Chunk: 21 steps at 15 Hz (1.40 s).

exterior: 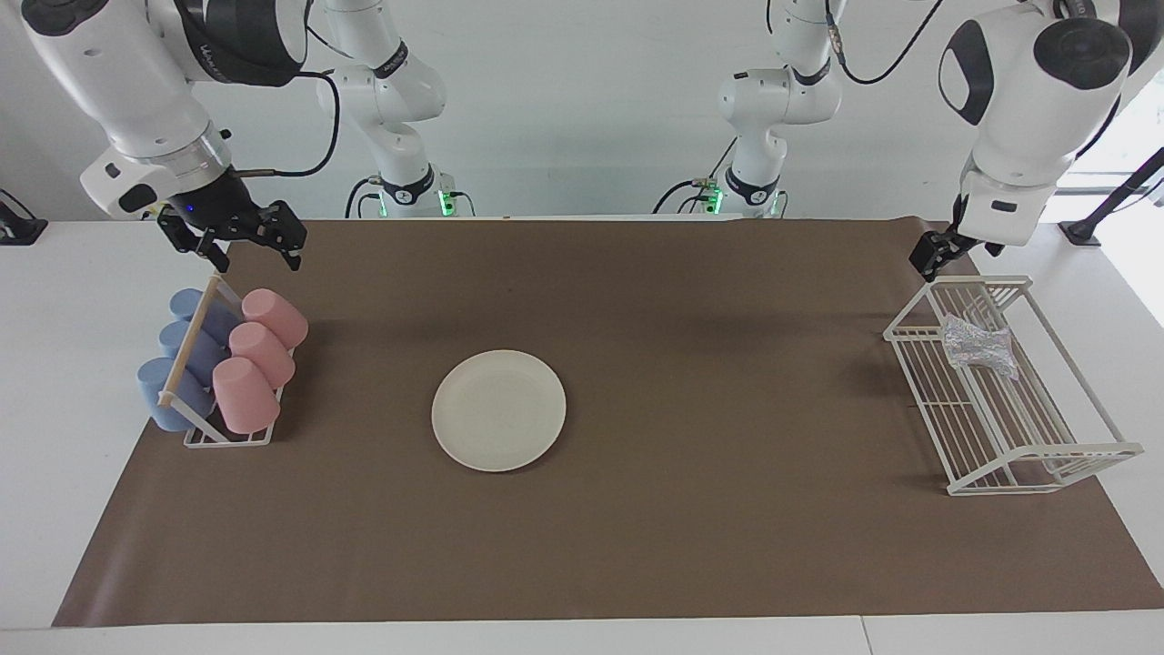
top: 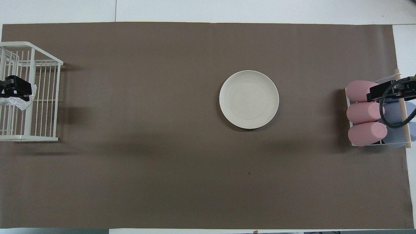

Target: Wipe plate with sponge

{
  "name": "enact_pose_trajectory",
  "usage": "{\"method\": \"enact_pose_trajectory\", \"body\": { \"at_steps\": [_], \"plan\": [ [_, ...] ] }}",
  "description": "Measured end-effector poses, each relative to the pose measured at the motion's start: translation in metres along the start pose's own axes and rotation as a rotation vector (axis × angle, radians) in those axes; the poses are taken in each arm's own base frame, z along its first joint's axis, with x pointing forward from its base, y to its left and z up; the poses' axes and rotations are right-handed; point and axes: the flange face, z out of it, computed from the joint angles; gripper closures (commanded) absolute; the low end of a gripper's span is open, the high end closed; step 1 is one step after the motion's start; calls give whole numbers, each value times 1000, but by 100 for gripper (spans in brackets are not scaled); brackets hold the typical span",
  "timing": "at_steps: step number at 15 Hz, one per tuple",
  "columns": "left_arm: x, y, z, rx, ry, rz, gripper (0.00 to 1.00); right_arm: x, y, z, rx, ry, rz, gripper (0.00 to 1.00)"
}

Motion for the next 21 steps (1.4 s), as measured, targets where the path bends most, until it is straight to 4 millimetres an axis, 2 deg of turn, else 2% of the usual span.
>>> {"method": "enact_pose_trajectory", "body": {
  "at_steps": [2,4,6,12,15,21],
  "plan": [
    [-11,6,-7,-141,-23,4,0,0,-1,0,0,2,-2,0],
    [-18,13,0,-187,-41,15,0,0,-1,0,0,3,-3,0],
    [-16,19,3,-213,6,24,0,0,-1,0,0,3,-3,0],
    [-18,31,-6,-219,33,63,0,0,-1,0,0,3,-3,0],
    [-21,31,-15,-217,37,147,0,0,-1,0,0,3,-3,0],
    [-21,32,-13,-222,28,183,0,0,-1,0,0,3,-3,0]
  ]
}}
